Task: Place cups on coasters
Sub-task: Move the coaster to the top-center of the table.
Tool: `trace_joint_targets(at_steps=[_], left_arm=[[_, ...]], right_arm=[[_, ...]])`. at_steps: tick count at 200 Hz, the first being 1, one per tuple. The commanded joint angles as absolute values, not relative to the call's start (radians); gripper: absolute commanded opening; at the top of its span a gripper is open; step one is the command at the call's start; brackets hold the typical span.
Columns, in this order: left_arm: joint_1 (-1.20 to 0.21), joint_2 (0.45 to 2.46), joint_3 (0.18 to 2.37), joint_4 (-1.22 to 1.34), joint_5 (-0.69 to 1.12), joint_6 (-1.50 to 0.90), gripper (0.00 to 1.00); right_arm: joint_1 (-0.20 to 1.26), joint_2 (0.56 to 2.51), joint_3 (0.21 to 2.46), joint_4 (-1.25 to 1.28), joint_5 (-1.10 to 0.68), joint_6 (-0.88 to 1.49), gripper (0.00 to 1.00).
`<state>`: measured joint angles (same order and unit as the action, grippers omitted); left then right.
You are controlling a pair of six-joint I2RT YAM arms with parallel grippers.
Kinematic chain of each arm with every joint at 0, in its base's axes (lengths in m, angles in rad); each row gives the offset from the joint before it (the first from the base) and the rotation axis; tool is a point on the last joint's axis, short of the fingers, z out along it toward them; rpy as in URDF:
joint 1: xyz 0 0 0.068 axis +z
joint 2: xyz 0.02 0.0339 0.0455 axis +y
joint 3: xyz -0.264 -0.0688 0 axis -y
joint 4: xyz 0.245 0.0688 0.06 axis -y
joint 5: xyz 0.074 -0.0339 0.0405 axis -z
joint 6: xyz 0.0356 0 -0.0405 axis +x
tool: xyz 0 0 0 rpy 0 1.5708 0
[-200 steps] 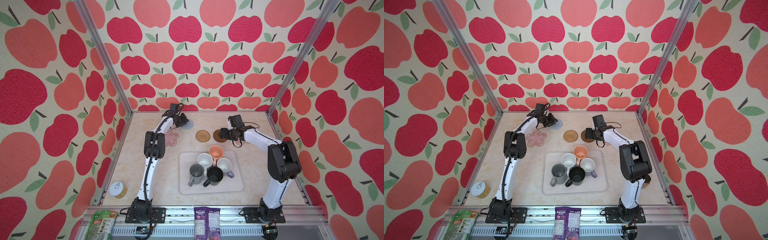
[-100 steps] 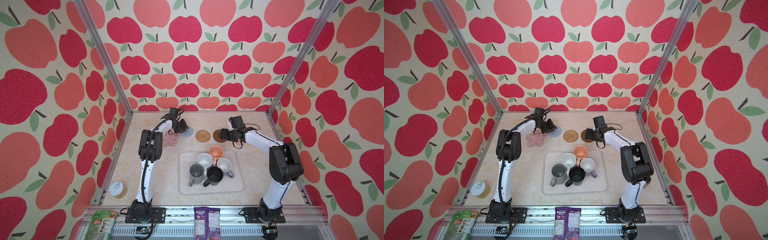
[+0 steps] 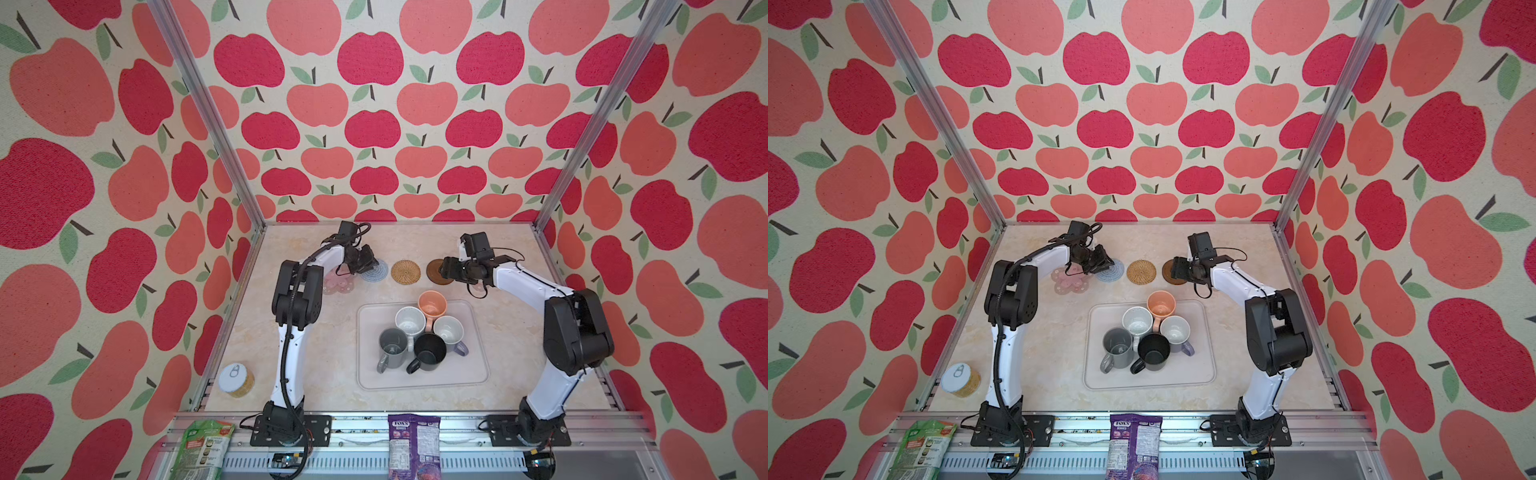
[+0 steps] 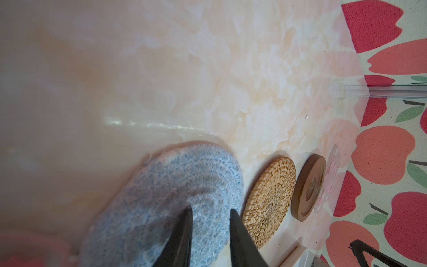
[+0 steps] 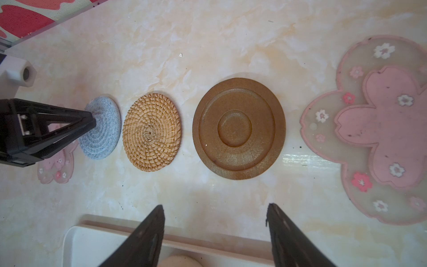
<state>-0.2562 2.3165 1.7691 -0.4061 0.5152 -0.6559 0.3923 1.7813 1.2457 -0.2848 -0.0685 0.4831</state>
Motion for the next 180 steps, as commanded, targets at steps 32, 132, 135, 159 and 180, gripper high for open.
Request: trace_joint_targets(at_steps=[32,132,135,159,180], left_arm=[[-0.272,2.329,1.691,-0.508,0.510,-0.614,0.30],[-0.279,2.308,1.666,-0.510,0.491,-0.608,0.30],[-0.279,2.307,1.667,-0.511,0.490,-0.606,0.30],[-0.279,2.309,1.680,-0.528,0.471,-0.592,0.31],[-0.278,2.316,1.701,-0.553,0.440,-0.578,0.31]], right_arm=[[0.387,1.734,1.224,-0.285,-0.063,0.504,0.73],[0.388,1.733,1.224,-0.285,-0.071,0.506,0.73],[0.388,1.732,1.224,-0.286,-0.071,0.506,0.73],[0.388,1.727,1.218,-0.288,-0.069,0.506,0.73],[0.388,1.719,1.211,-0.288,-0.065,0.506,0.73]])
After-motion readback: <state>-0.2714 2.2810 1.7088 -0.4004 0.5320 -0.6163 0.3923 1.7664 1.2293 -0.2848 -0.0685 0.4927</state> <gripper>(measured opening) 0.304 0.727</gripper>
